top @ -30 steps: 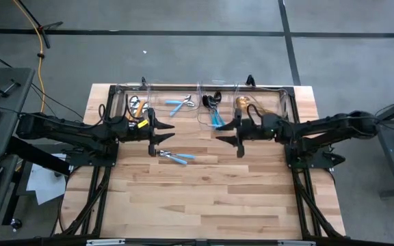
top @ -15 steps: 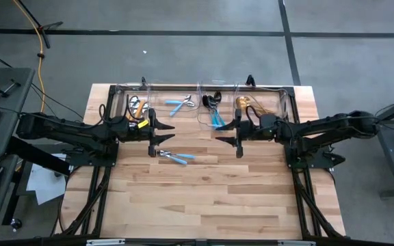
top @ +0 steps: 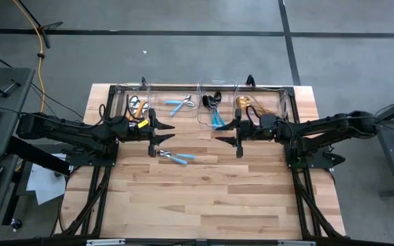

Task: Sort silverware by color (type)
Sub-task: Put the blue spoon into the left transparent bin

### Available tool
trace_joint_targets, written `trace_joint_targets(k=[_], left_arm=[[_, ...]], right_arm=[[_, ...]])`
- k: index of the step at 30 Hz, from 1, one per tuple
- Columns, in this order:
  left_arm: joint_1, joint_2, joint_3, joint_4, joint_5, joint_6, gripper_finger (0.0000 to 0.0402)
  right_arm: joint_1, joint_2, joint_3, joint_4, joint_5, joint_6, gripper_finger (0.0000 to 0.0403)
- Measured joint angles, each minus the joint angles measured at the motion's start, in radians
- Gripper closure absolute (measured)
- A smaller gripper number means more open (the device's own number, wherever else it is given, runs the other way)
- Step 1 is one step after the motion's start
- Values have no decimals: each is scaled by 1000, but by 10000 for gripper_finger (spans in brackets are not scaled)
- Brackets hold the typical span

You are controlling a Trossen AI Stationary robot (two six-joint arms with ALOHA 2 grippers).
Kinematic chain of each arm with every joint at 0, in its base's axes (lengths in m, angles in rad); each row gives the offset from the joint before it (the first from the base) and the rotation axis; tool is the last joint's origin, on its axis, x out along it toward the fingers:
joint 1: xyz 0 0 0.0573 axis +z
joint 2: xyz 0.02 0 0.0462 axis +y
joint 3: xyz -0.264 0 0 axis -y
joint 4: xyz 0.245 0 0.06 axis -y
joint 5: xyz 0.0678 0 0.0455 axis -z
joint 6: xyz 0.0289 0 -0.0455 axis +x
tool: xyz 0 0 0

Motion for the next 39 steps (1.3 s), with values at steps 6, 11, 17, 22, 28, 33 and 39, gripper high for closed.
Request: trace_joint_targets(k=[6,11,17,22,28,33,39], left_arm=[[-25,7,13,0,13,-47,279],[-121,75,49,-64,9,68,280],[-194,236,164,-374,-25,26,280],[-211,384,239,-606,-27,0,282],[-208,480,258,-617,-27,-1,282],[-193,546,258,-627,-1,-12,282],[-172,620,258,-615,-39,16,282]], right_arm=[[0,0,0,0,0,0,261],[0,0,0,0,0,0,261],[0,0,0,-6,0,0,261],[0,0,0,-15,0,0,261],[0,0,0,-19,-1,0,261],[0,0,1,-28,-1,0,261],[0,0,1,-33,-1,0,261]])
